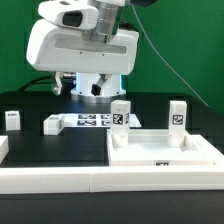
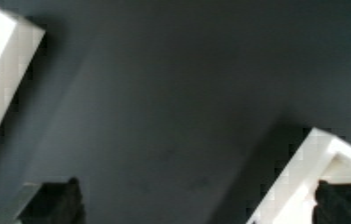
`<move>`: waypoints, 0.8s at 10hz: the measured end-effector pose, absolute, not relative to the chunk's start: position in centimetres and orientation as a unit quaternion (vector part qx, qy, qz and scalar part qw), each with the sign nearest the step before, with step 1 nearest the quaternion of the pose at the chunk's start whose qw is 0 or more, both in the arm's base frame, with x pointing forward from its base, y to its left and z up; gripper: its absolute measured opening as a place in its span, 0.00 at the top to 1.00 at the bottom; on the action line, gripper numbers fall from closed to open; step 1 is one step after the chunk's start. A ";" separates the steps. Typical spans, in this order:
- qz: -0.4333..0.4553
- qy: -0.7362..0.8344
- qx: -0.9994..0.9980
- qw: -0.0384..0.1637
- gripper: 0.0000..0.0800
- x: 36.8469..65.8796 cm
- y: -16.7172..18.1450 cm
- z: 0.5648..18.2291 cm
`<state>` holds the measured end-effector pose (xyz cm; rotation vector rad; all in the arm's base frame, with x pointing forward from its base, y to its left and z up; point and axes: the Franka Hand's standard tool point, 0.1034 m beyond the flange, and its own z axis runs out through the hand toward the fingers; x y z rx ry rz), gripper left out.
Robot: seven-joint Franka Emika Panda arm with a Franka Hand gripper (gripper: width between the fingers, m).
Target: Assemble square table
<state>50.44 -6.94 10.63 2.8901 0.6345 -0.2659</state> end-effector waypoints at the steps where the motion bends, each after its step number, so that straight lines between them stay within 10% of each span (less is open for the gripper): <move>1: -0.087 0.183 0.976 0.080 0.19 50.3 -7.0 10.5; 8: -0.118 0.044 0.992 -0.001 0.19 45.3 -13.1 8.3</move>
Offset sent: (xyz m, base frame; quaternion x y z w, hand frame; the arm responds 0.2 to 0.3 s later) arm -0.0373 -0.0288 -0.0049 0.0770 0.0028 0.0325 0.9965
